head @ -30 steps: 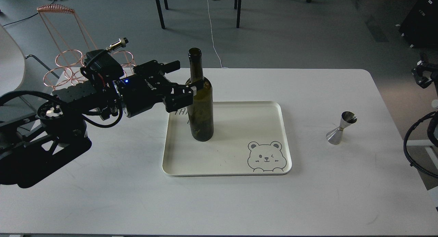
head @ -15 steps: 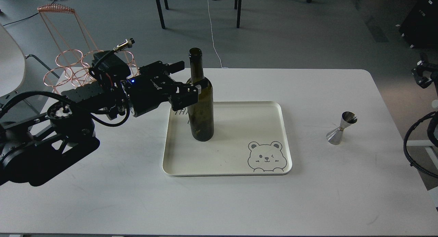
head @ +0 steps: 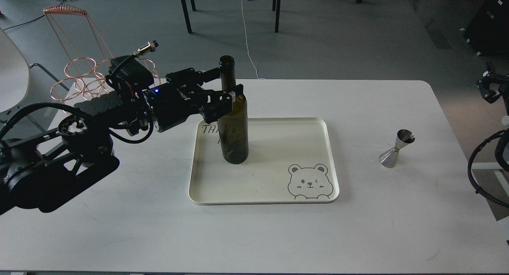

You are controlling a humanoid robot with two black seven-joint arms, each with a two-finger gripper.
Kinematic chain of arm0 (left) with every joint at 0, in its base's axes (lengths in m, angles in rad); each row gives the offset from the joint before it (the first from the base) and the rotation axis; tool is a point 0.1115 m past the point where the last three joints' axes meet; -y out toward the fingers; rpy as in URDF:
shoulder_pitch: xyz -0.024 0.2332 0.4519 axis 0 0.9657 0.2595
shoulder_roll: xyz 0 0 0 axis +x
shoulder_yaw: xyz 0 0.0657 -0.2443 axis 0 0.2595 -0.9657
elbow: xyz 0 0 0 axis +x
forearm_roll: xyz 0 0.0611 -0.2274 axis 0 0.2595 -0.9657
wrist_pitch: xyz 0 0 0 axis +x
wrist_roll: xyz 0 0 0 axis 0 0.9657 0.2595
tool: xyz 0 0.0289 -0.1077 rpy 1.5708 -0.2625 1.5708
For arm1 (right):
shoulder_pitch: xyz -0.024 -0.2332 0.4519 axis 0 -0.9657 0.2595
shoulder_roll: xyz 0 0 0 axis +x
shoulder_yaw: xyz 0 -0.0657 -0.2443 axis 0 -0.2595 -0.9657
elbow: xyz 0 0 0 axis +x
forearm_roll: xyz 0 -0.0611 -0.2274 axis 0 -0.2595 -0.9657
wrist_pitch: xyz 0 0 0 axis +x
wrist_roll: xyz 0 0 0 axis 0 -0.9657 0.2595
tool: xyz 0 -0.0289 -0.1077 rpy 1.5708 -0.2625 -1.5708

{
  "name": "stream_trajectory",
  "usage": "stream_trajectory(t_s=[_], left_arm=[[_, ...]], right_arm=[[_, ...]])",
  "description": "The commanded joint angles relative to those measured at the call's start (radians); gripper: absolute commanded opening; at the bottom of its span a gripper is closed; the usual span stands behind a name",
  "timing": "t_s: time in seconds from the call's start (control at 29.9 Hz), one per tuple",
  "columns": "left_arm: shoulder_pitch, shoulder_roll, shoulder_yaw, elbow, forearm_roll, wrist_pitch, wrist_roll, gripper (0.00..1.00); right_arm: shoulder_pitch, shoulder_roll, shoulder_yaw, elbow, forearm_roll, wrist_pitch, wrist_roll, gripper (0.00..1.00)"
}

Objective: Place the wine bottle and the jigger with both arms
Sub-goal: 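Close the left gripper around the wine bottle's neck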

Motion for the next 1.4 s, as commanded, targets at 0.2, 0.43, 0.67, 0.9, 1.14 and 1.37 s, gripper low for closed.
stream_trajectory(t_s=[0.2,0.43,0.67,0.9,1.14,1.37], left_arm=[[0.000,0.000,0.000,0.001,0.023,0.017,0.000,0.62],[0.000,0.000,0.000,0.002,0.023,0.022,0.000,0.62],[-0.002,0.000,0.000,0.006,0.024,0.022,0.000,0.59],[-0.002,0.000,0.000,0.006,0.027,0.022,-0.002,0.41],[-0.002,0.000,0.000,0.006,0.027,0.025,-0.002,0.35],[-0.002,0.001,-0.002,0.005,0.026,0.037,-0.008,0.21]], right_arm=[[0.000,0.000,0.000,0.000,0.000,0.000,0.000,0.99],[0.000,0.000,0.000,0.000,0.000,0.000,0.000,0.99],[0.000,0.000,-0.002,0.000,0.000,0.000,0.000,0.99],[0.000,0.000,-0.002,0.000,0.000,0.000,0.000,0.99],[0.000,0.003,-0.002,0.000,0.000,0.000,0.000,0.99],[0.000,0.003,-0.002,0.000,0.000,0.000,0.000,0.99]])
